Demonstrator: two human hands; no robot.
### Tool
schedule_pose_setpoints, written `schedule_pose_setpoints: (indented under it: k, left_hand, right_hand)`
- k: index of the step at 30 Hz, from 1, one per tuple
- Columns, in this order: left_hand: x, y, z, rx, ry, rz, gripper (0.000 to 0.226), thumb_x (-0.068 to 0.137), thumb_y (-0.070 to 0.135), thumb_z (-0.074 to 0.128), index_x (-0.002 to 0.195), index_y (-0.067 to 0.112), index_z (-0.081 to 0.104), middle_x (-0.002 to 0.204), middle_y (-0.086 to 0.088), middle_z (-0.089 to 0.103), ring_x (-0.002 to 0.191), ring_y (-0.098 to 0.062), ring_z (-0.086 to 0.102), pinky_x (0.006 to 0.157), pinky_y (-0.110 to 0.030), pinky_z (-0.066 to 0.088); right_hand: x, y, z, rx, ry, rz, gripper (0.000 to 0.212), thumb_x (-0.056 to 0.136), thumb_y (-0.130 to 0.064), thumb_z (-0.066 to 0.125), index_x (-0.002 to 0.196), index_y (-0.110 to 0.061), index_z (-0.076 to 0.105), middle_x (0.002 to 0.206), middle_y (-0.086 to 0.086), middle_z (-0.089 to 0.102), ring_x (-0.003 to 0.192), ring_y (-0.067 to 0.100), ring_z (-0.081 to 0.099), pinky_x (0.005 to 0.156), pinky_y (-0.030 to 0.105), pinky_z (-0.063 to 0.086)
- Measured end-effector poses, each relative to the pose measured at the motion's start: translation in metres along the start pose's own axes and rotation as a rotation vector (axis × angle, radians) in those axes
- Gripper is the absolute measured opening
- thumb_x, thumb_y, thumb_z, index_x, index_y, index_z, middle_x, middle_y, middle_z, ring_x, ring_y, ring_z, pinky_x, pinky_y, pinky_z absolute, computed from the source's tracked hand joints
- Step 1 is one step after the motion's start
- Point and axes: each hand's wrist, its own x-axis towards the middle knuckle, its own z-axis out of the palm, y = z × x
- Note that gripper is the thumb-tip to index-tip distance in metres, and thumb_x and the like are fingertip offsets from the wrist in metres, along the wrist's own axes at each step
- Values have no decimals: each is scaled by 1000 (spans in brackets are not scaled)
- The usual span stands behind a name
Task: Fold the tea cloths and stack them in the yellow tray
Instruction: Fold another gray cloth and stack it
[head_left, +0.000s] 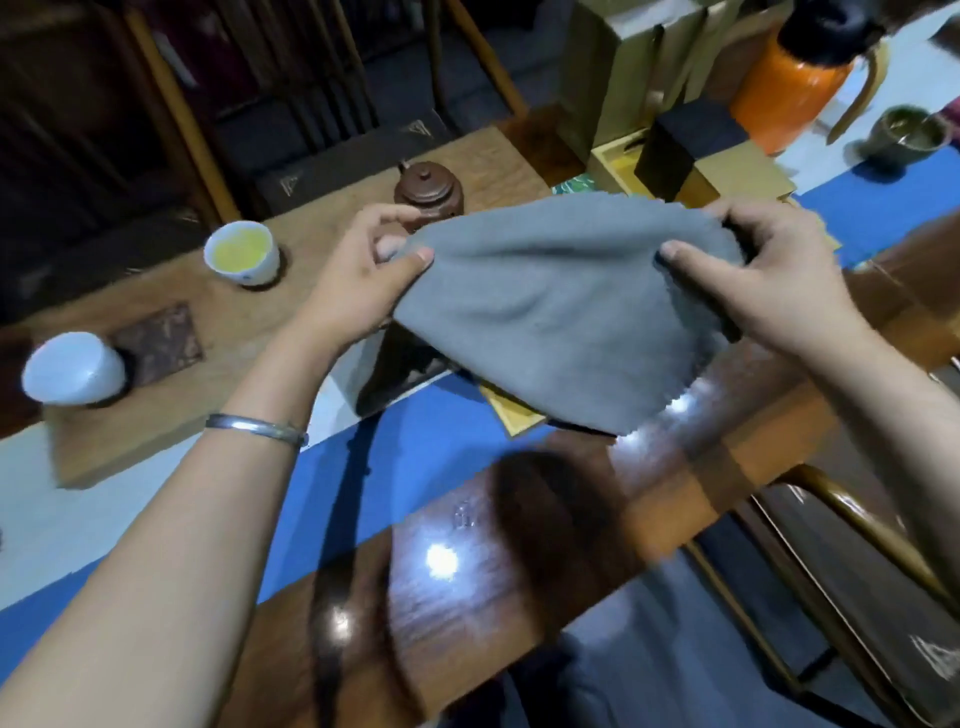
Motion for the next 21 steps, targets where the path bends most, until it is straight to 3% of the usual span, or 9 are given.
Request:
schedule_pose_setpoints:
  k: [2,6,10,13,15,17,19,21]
  left_hand:
    - [-28,11,-35,-17,78,29,38,89,10,64,122,18,49,106,-17,63,94,-23,59,91,-44,49]
    - [-87,32,-104,-37,218,76,44,86,3,66,126,13,52,88,-5,64,86,-23,56,88,-41,48]
    - [-150,33,-150,-58,280,10,44,81,1,61,120,21,59,84,8,70,82,-23,59,76,-36,48]
    - [-201,17,-161,-65,302,-58,51,67,9,55,115,22,64,111,4,68,105,-9,60,88,-25,47]
    - [-236,-6,-160,-139,294,-96,48,66,9,53,112,17,65,114,4,66,106,-3,59,83,-14,46]
    - [-268,-36,-152,-198,285,-136,28,72,9,55,98,14,67,98,12,69,92,2,61,73,-7,43]
    - [-297,-69,-136,-217,289,-207,8,80,5,64,78,13,61,72,15,64,67,2,56,63,-8,40]
    - [-322,-100,-116,-214,295,-279,21,85,-1,66,72,11,55,63,3,56,56,-4,45,55,-12,34]
  right_hand:
    - [8,-32,6,6,-17,-66,22,85,-31,68,89,-11,63,86,12,65,78,19,60,71,39,47]
    - [14,-99,21,-15,-6,-218,22,84,-31,69,88,-10,64,84,3,63,73,-8,51,66,12,38]
    - [0,-152,41,29,-57,-340,18,85,-29,70,88,-13,65,84,-5,61,76,-15,53,68,4,37]
    - [-23,-175,60,59,-174,-375,17,84,-28,72,86,-12,64,83,-2,64,73,-6,55,65,9,40]
    - [-43,-181,74,68,-283,-389,20,82,-29,72,81,-10,64,78,2,64,71,1,53,62,13,39]
    - [-63,-180,90,108,-429,-380,21,79,-31,69,78,-11,64,76,2,65,70,5,55,60,17,40]
    - [-85,-170,107,125,-607,-331,17,79,-28,70,79,-12,65,77,2,67,72,9,60,63,24,45]
    - [-108,-152,123,89,-752,-298,12,80,-23,73,81,-14,66,78,0,68,74,10,63,64,28,45]
